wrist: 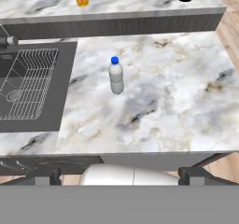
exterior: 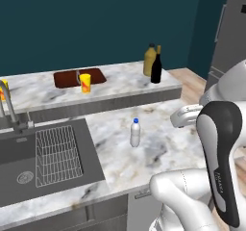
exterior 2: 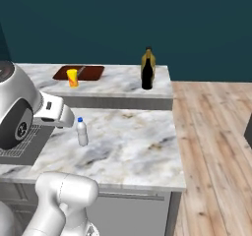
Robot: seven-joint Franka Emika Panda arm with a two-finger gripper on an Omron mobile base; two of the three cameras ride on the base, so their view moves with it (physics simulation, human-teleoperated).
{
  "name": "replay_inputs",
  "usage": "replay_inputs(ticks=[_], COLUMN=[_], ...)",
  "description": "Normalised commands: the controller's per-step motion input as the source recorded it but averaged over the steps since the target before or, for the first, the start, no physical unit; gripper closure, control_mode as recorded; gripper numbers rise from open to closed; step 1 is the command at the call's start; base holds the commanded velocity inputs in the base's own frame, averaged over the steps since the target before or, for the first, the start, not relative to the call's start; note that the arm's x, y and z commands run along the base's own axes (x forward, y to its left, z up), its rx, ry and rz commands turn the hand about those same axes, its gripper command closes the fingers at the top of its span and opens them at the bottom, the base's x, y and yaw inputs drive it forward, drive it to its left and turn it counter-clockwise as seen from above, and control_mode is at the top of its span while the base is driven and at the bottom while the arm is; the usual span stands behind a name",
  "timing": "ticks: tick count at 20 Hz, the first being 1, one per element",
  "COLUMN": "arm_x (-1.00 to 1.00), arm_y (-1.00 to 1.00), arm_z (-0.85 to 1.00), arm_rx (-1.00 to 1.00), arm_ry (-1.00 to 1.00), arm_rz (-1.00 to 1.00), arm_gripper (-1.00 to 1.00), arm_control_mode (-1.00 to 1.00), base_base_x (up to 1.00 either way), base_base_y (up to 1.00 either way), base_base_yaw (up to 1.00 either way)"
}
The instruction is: Place the drinks on the dining counter in a tight cluster.
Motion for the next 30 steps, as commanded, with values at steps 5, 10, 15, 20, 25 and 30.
replay_inputs(ticks=[5, 10, 15, 20, 25, 30], arm_x=[0.00, 0.20, 0.94, 0.89, 0.45, 0.20], arm_y=[0.00, 0.00, -0.02, -0.06, 0.00, 0.00], arm_z=[0.00, 0.00, -0.03, -0.16, -0.36, -0.38], arm_rx=[0.00, 0.00, 0.02, 0.06, 0.08, 0.12], arm_ry=[0.00, 0.00, 0.00, -0.01, -0.08, -0.14], arm_rz=[0.00, 0.01, 0.21, 0.40, 0.46, 0.48], arm_gripper=[-1.00, -1.00, -1.00, -1.00, -1.00, -1.00], arm_control_mode=[1.00, -1.00, -1.00, -1.00, -1.00, -1.00], base_base_x=[0.23, 0.03, 0.00, 0.00, 0.00, 0.00], base_base_y=[0.03, 0.00, 0.00, 0.00, 0.00, 0.00], base_base_yaw=[0.00, 0.00, 0.00, 0.00, 0.00, 0.00])
